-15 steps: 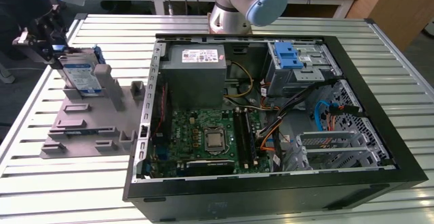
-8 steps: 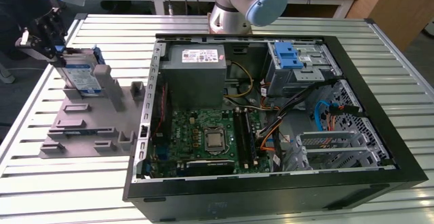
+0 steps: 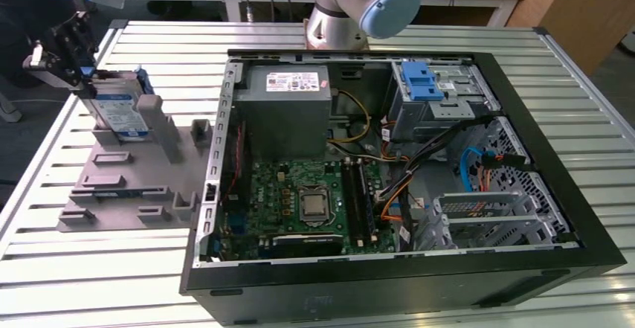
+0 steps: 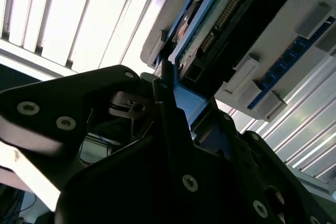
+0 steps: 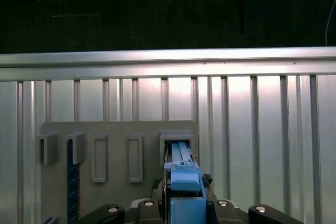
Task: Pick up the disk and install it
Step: 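Pick up the disk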
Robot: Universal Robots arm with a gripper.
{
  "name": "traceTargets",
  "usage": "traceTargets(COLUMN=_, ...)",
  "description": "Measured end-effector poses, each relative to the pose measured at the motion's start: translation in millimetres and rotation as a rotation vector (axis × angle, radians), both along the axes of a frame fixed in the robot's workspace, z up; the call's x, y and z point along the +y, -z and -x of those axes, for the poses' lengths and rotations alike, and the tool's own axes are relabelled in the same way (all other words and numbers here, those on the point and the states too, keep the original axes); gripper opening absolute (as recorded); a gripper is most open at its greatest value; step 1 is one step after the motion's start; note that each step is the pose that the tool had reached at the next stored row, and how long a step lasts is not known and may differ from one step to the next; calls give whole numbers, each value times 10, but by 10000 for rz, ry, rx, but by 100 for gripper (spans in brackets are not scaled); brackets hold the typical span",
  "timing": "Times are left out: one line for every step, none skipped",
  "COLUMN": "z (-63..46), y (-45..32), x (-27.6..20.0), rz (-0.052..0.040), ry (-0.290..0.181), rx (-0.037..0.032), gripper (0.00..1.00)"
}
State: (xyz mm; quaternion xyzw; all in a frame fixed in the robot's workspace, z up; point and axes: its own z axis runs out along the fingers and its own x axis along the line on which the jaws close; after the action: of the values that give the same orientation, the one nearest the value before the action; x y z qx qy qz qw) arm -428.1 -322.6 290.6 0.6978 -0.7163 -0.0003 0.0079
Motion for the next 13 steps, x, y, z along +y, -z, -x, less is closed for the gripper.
traceTargets(z=0, y=0, x=-1, rz=-1, ry=-24, rx=0, gripper=38)
traceTargets(z=0, y=0, x=-1, rz=-1, ry=-31, rx=0, gripper=38)
traceTargets(z=0, y=0, x=-1, rz=-1, ry=-33, rx=0, gripper=38)
traceTargets(z=0, y=0, x=-2, rz=-1, ry=-36, rx=0, gripper=44)
traceTargets(z=0, y=0, x=-2, rz=-2, ry=-38, rx=1, gripper=44)
traceTargets(z=0, y=-1, x=-2, rz=-2, ry=-39, rx=-1, gripper=44)
traceTargets(z=0, y=-1, x=-2, rz=-3, ry=-39, rx=0, gripper=44)
traceTargets(z=0, y=-1, x=-2, rz=-3, ry=-39, rx=-1, gripper=44)
traceTargets(z=0, y=-1, x=-2, rz=-3, ry=-39, rx=-2, gripper=44)
traceTargets(z=0, y=-1, x=-2, rz=-3, ry=-39, rx=-1, gripper=44)
traceTargets(z=0, y=-1, x=-2, rz=-2, ry=-39, rx=0, gripper=44)
traceTargets(z=0, y=-2, x=-2, rz=-2, ry=-39, rx=0, gripper=43)
traceTargets(z=0, y=-2, x=-2, rz=-3, ry=-39, rx=0, gripper=36)
